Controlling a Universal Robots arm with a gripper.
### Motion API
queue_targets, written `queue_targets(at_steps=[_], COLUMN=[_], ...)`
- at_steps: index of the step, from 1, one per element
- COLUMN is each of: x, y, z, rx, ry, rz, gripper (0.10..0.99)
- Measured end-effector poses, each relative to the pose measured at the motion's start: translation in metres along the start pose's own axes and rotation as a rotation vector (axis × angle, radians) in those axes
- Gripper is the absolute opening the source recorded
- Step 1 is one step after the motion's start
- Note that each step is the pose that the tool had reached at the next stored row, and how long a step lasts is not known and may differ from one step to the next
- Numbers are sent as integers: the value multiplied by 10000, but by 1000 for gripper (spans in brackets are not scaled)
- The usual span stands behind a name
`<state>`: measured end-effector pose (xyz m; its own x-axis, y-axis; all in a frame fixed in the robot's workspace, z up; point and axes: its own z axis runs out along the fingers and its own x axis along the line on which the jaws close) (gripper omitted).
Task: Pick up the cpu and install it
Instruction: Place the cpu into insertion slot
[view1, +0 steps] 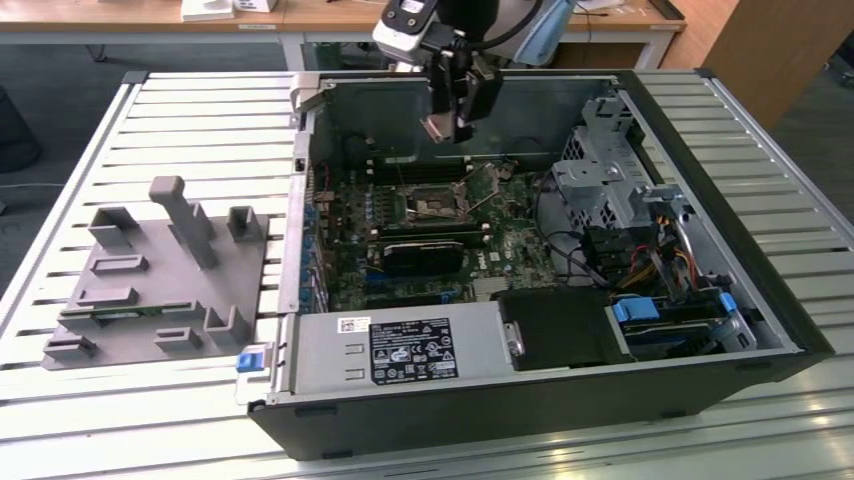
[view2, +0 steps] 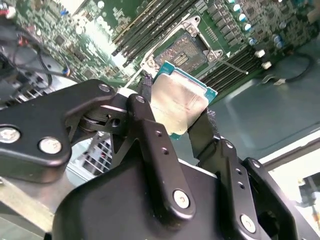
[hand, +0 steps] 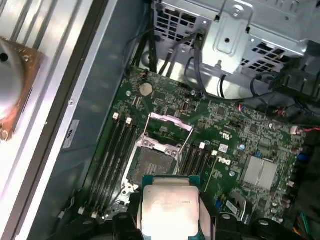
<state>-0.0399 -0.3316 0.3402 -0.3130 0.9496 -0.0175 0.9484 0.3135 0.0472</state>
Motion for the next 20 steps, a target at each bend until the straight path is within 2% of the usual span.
queue_targets(at_steps=[13,20], x=[2,67], y=[-4,7], z=[45,155], rx=[41,43], ry=[-110,-116], rz=[2339,2496], gripper=[541,541])
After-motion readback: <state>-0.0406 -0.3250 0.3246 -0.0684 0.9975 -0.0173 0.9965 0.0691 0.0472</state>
